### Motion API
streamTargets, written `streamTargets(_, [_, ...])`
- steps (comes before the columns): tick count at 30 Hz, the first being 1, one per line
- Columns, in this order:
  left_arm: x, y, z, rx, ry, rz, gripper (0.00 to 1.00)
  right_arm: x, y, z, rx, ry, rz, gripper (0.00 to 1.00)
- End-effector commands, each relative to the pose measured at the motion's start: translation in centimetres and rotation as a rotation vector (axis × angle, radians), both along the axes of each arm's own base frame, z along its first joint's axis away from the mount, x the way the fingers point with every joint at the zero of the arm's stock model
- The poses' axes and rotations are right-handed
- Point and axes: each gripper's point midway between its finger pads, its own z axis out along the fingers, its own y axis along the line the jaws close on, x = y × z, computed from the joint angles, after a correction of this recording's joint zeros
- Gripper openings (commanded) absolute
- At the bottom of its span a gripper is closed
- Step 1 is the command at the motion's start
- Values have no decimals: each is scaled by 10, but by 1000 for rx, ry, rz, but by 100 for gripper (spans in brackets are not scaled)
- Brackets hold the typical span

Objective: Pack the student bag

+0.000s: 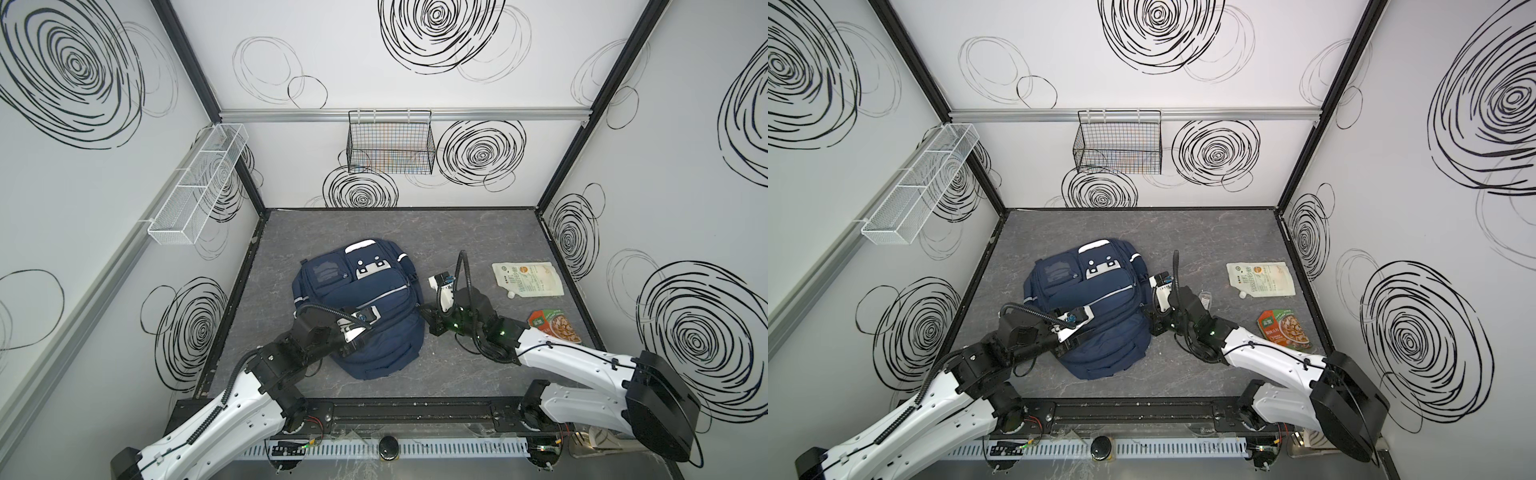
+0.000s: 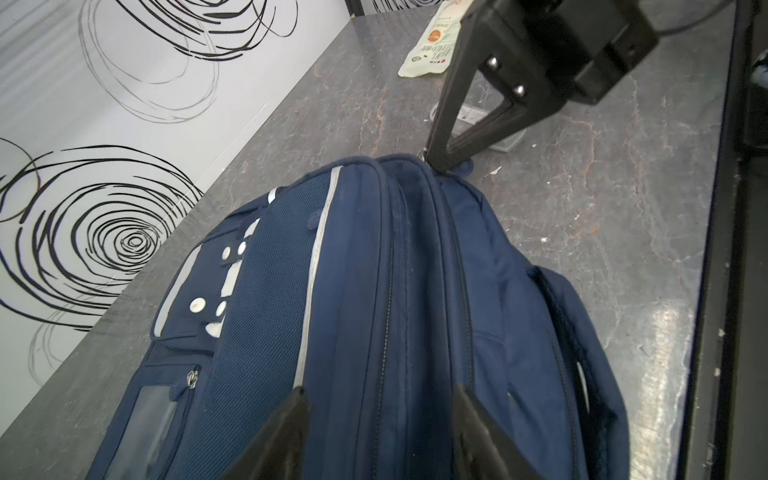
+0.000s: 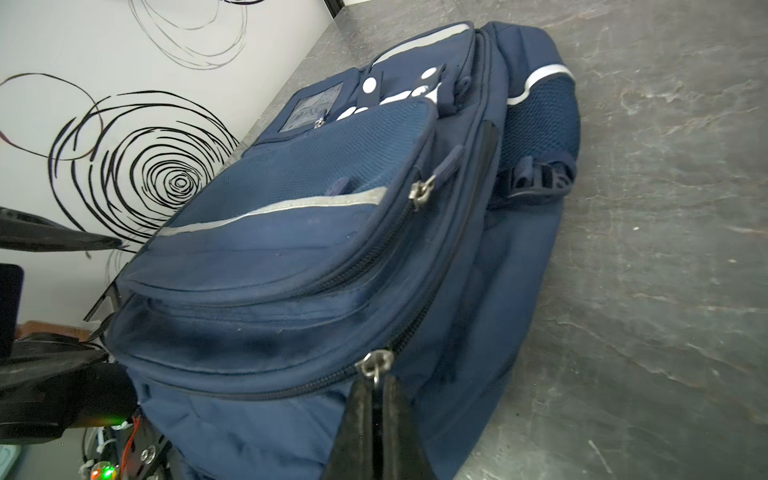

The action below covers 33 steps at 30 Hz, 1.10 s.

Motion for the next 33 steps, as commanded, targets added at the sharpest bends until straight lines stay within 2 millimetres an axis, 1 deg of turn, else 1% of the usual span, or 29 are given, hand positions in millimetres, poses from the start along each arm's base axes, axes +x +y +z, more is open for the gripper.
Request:
streamTargets(1, [0, -29, 34, -138, -2, -64, 54, -8, 24, 37, 122, -30, 21, 0])
streamTargets(3, [-4, -43, 32, -137, 19, -107, 48, -15, 33, 41, 144, -23, 36, 0])
streamTargets(5, [-4, -53, 28, -126, 27, -123, 43, -18, 37, 43, 156, -24, 43, 0])
streamTargets(8, [-5, -65, 21, -113, 46, -136, 41, -18, 40, 47, 162, -29, 41, 0])
streamTargets(11, [-7, -71, 12, -96, 63, -143, 41, -17, 40, 50, 165, -40, 40, 0])
streamTargets(14, [-6, -69, 2, -73, 63, -121, 39, -17, 40, 52, 160, -49, 41, 0])
streamTargets(17, [-1, -62, -6, -51, 51, -82, 30, -18, 37, 52, 152, -54, 43, 0])
streamTargets(18, [0, -60, -8, -43, 46, -70, 28, -18, 37, 52, 149, -56, 42, 0])
streamTargets(22, [5, -53, -16, -5, 33, -37, 29, -18, 32, 54, 145, -71, 35, 0])
streamTargets(25, [2, -54, -24, 15, 55, -56, 31, -18, 31, 60, 156, -83, 31, 0])
streamTargets(28, [1, -57, -33, 43, 84, -67, 29, -17, 31, 64, 163, -91, 30, 0])
streamTargets(32, [3, -57, -39, 70, 99, -64, 25, -16, 32, 66, 162, -99, 31, 0])
streamTargets(33, [4, -56, -39, 74, 97, -58, 26, -16, 32, 65, 160, -100, 31, 0])
